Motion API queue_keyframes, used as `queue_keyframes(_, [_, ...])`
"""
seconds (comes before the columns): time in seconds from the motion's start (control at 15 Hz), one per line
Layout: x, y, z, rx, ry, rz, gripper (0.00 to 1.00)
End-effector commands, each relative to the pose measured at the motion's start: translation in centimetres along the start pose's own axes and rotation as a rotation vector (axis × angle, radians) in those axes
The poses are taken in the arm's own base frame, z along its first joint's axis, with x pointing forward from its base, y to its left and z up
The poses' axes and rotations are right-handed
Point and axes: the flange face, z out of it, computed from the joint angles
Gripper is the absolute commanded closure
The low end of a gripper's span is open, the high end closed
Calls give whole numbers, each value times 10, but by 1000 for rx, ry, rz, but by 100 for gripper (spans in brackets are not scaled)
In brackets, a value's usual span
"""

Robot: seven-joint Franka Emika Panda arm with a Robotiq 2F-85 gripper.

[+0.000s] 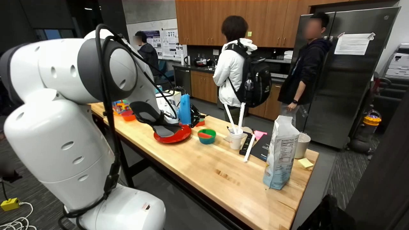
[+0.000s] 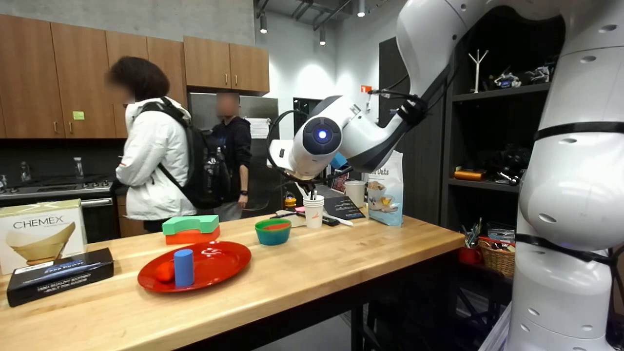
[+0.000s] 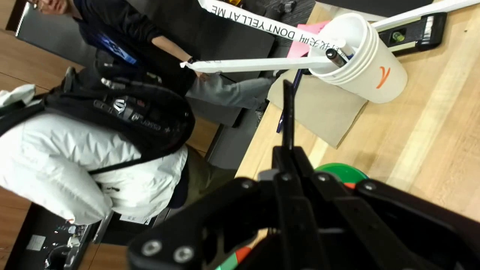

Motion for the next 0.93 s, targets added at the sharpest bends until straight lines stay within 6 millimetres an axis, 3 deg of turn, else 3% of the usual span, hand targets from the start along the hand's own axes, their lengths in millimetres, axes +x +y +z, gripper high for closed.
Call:
queue_keyframes(0.0, [0,1,0,0,-2,-2,96])
queue_keyframes(0.2, [9,-2,-2,0,29,6,99])
queue_keyframes(0.53, [66,-14,-34,-2,191,45,99])
queue_keyframes(0.87, [101,-19,-57,-32,257,10,99])
